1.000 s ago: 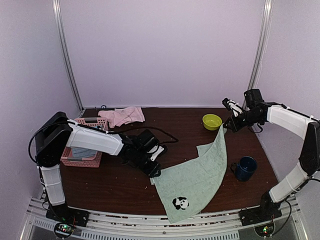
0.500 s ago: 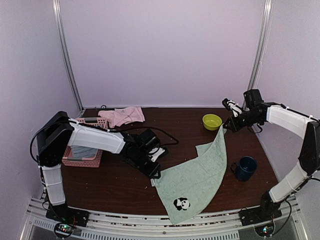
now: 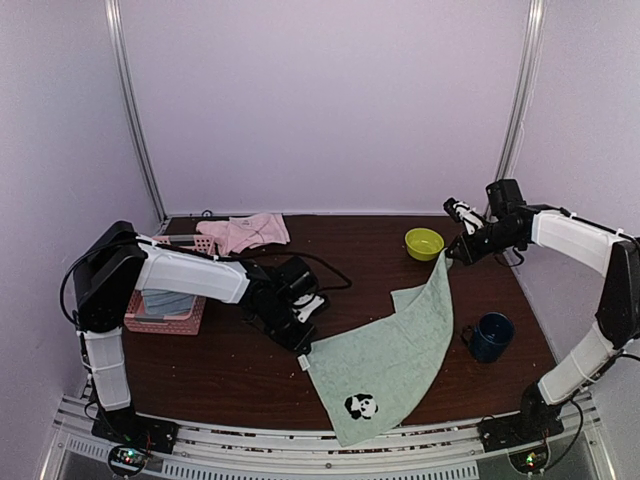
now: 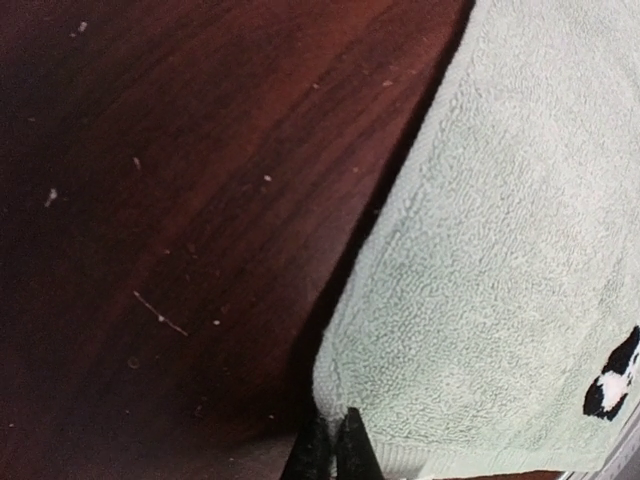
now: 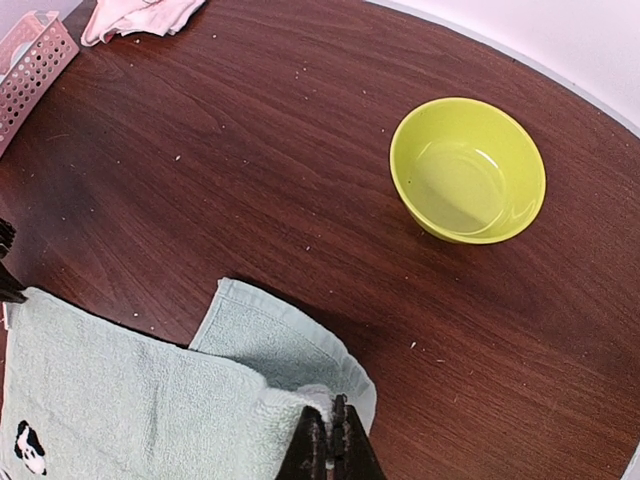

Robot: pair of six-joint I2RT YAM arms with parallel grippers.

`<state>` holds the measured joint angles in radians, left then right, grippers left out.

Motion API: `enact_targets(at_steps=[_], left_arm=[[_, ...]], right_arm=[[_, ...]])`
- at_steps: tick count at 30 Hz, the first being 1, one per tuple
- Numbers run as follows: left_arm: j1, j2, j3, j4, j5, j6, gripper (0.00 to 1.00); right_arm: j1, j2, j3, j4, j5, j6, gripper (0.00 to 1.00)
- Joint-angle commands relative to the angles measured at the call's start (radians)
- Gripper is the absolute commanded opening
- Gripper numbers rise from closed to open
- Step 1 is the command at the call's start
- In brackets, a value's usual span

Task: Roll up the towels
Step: Flatten out the towel at the center of the board.

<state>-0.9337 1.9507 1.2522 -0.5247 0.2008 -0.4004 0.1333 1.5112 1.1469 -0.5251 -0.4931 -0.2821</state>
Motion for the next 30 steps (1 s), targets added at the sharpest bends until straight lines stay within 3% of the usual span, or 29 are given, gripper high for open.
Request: enact_targets(at_steps=[1, 7, 13, 19, 24, 27, 30], left_arm=[[0.027, -0.071, 0.096, -0.025, -0.204, 0.052, 0.00], [0.137, -0.329, 0.196, -0.039, -0.554, 0.144, 0.00], [0.150, -0.537, 0.180, 0.040, -0.738, 0.239, 0.00], [0.150, -0.621, 0.119, 0.051, -0.691, 0.228, 0.00], [0.149, -0.727, 0.020, 0.059, -0.512, 0.265, 0.00], [0.142, -0.814, -0.058, 0.056, -0.403, 0.250, 0.00], [0.114, -0.915, -0.135, 0.056, -0.292, 0.239, 0.00]], right_arm=[[-0.003, 0.019, 0.107, -0.015, 0.004, 0.018, 0.00], [-0.043, 0.015, 0.356, -0.082, 0.075, 0.046, 0.00], [-0.055, 0.007, 0.491, -0.125, 0.078, 0.063, 0.00], [-0.057, -0.079, 0.443, -0.128, 0.005, 0.047, 0.00], [-0.055, -0.205, 0.297, -0.137, -0.041, -0.014, 0.00], [-0.055, -0.291, 0.208, -0.212, -0.133, -0.131, 0.00], [-0.054, -0.401, 0.142, -0.393, -0.272, -0.317, 0.00]])
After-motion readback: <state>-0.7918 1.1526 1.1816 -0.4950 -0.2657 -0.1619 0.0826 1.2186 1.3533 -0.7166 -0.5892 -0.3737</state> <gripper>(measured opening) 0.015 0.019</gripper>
